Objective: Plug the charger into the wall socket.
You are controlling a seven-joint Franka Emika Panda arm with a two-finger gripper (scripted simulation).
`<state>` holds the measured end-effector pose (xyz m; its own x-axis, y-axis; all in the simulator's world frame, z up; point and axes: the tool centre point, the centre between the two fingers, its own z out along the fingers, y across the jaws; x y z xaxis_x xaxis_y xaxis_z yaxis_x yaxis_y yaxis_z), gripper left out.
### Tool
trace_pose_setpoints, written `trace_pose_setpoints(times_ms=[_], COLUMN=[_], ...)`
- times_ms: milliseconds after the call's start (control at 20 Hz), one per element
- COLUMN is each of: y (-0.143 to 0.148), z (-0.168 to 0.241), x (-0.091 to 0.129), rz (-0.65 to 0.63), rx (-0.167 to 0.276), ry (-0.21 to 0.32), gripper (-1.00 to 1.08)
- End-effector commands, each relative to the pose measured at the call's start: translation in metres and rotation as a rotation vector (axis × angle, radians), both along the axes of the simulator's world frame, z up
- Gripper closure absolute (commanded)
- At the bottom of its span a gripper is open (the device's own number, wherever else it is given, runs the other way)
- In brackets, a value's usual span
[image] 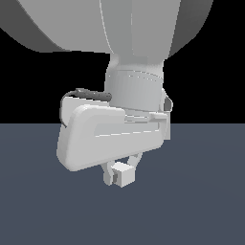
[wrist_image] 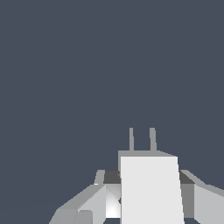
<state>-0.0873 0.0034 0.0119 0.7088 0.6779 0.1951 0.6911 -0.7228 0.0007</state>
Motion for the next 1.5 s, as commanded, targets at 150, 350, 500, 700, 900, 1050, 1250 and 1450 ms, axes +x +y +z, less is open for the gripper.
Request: trace_pose_setpoints(times_ms=[150,350,500,700,900,1050,1250,1450], y=[0.0,0.0,-0.001,-0.002,-0.004,-0.007,-0.013,-0.02], z=[0.0,0.001,0.004,0.009,0.016,0.023,0.033,0.043], x=[0.0,0.002,0.005,0.012,0.021,0.03,0.043,0.054], rz=[0.0,-0.013,-0.04,-0.097,-0.178,-0.253,-0.367,-0.479], rx=[0.0,0.0,0.001,0.001,0.003,0.003,0.004,0.005], ry=[0.0,0.0,-0.001,-0.001,-0.002,-0.003,-0.004,-0.005], gripper=[1.08,1.08,1.08,1.08,1.08,1.08,1.08,1.08])
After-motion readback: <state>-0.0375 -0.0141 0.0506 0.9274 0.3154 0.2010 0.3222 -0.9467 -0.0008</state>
